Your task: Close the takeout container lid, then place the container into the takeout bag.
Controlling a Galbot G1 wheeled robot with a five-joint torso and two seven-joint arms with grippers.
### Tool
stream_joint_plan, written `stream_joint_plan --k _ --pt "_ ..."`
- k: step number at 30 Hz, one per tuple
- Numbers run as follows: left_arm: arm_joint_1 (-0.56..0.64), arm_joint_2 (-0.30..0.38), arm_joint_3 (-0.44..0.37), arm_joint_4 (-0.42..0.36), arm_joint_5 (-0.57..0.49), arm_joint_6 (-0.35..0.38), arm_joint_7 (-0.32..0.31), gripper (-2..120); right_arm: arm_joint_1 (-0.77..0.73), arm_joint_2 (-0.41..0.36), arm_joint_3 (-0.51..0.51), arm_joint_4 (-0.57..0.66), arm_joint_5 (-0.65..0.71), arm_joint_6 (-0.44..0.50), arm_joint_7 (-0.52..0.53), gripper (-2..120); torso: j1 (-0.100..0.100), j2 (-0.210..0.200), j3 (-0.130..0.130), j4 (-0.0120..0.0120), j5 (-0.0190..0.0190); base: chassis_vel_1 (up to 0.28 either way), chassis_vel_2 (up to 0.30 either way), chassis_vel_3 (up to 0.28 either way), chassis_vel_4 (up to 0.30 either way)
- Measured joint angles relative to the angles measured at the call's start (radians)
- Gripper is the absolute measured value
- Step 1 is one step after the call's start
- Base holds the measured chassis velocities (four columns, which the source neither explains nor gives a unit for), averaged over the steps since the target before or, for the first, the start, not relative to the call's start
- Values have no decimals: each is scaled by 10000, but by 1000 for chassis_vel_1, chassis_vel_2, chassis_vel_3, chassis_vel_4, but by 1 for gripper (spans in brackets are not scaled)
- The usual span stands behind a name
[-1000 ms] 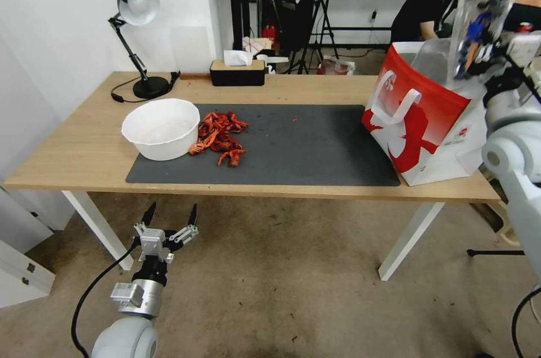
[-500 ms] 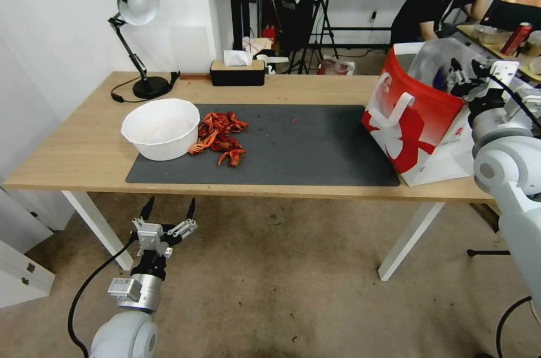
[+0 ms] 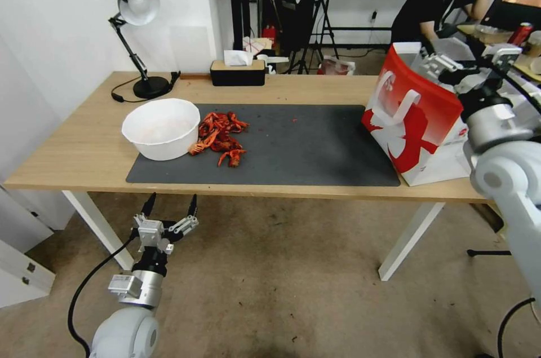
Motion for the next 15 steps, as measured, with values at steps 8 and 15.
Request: stream_joint_plan --k 8,15 --pt "183 -105 -132 17 -116 -108 112 100 -2178 639 80 438 -1481 796 -585 100 0 0 -1 5 1 0 0 0 0" --pt "316 -154 -205 -102 -390 -114 199 100 -4323 1799 85 327 -3083 2011 -586 100 -1 0 -1 2 0 0 0 0 0"
